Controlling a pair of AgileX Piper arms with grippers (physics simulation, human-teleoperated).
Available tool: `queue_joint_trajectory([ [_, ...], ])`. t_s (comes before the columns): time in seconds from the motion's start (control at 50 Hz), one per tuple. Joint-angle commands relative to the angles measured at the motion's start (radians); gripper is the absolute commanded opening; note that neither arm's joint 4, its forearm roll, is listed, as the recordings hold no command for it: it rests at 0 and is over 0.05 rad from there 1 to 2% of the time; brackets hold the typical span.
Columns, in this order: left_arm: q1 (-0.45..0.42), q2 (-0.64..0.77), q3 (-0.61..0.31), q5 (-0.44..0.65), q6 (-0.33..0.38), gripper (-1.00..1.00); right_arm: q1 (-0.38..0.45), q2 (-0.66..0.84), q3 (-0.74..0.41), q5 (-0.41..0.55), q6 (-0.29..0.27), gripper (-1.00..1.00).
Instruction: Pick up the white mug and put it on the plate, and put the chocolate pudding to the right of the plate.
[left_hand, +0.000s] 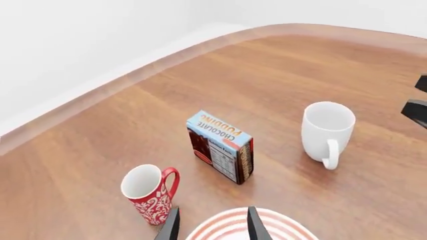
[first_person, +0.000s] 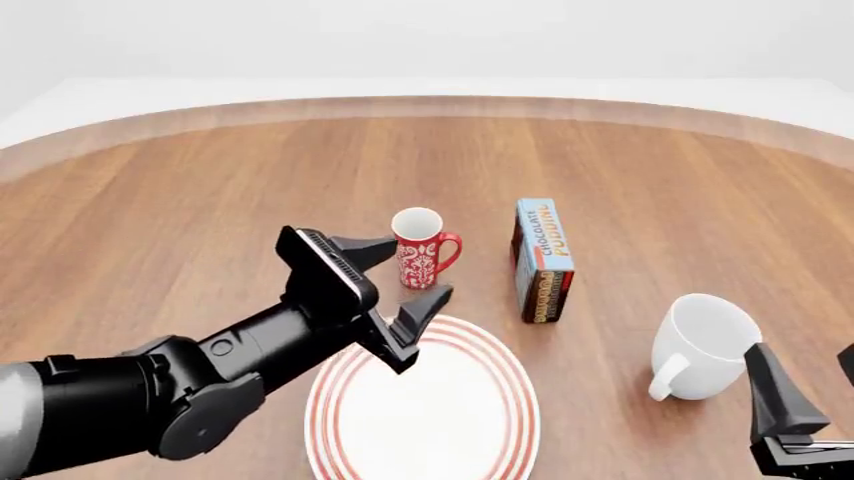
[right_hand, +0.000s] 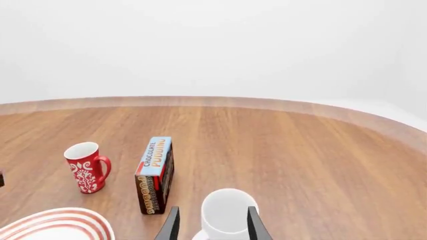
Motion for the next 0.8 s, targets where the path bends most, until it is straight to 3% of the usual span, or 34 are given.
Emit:
queue_joint_trajectory([
  [0.02,-0.041,0.050,-0.042,0.003,-0.013,1.00,0.000,0.001,0.000,0.001,0.001,1.00],
  [0.8,-0.119,0.168,-0.156,0.047,-0.022,1.00,0.000,0.004,0.000,-0.005,0.001,1.00],
])
